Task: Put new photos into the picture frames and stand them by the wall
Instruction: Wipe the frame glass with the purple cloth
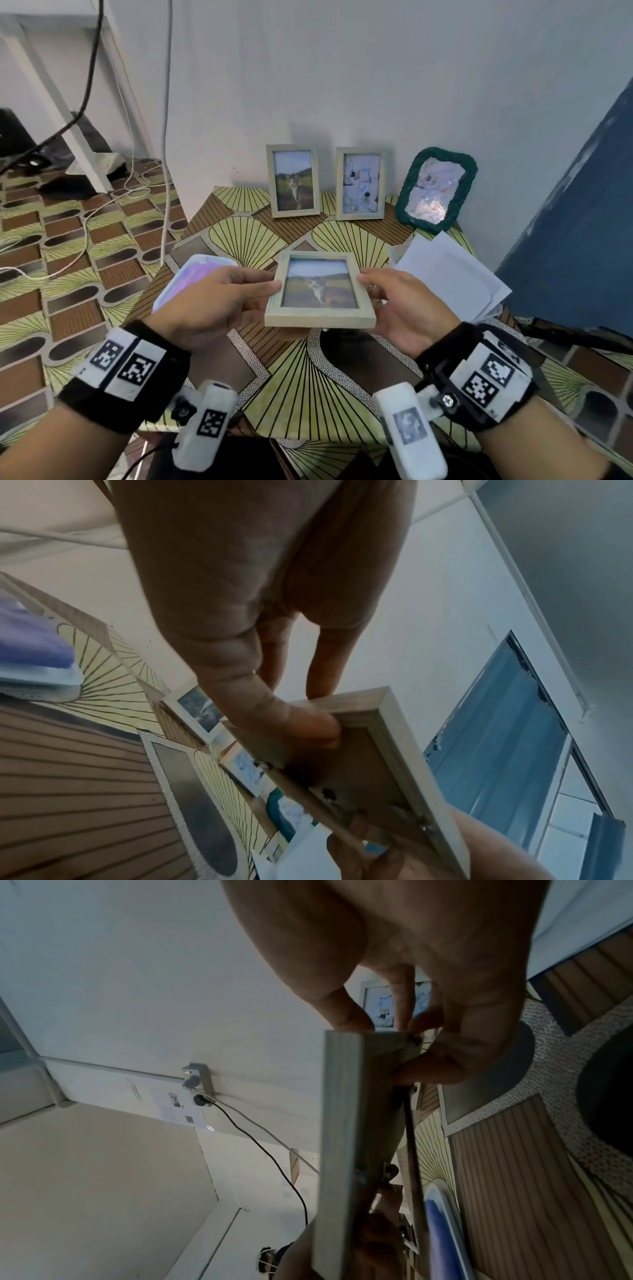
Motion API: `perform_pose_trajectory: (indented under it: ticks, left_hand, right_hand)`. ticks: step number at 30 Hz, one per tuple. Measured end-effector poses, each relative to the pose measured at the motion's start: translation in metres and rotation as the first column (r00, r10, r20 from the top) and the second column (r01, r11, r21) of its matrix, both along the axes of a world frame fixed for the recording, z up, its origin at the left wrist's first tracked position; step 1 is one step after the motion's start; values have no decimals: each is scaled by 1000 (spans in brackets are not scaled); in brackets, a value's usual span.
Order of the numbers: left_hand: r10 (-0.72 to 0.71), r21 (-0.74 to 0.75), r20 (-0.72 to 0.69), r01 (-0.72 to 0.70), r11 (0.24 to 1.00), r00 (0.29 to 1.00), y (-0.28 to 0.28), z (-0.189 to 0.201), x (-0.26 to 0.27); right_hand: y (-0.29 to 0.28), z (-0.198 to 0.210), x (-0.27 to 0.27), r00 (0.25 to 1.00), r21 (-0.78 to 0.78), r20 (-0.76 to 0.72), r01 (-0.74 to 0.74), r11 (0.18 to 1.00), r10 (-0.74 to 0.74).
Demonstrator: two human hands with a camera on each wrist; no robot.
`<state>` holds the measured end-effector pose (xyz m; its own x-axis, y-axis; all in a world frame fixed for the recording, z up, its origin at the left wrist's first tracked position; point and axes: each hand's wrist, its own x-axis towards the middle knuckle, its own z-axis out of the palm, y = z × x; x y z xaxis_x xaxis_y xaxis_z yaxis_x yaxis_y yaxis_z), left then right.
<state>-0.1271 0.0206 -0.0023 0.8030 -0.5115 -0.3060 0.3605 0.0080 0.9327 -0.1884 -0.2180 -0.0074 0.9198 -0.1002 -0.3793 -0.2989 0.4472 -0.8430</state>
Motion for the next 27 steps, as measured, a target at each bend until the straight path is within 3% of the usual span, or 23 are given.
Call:
perform_pose_trajectory:
  ticks: [7, 14, 23, 27]
  left_hand:
    - [73, -44, 6, -73, 996, 997, -3, 1, -2]
    - [44, -29, 55, -42, 999, 998, -1, 6, -7]
    - [-34, 145, 279, -7, 989, 960, 13, 11, -8]
    - [46, 68, 292, -69, 995, 955, 13, 14, -4]
  right_hand:
    - [7, -6, 2, 999, 180, -45, -20, 983, 28]
    - [6, -5, 2, 999, 200, -31, -22, 980, 28]
    - [10, 10, 4, 987, 75, 161, -35, 997, 23]
    - [19, 14, 16, 974, -2, 222, -54, 999, 53]
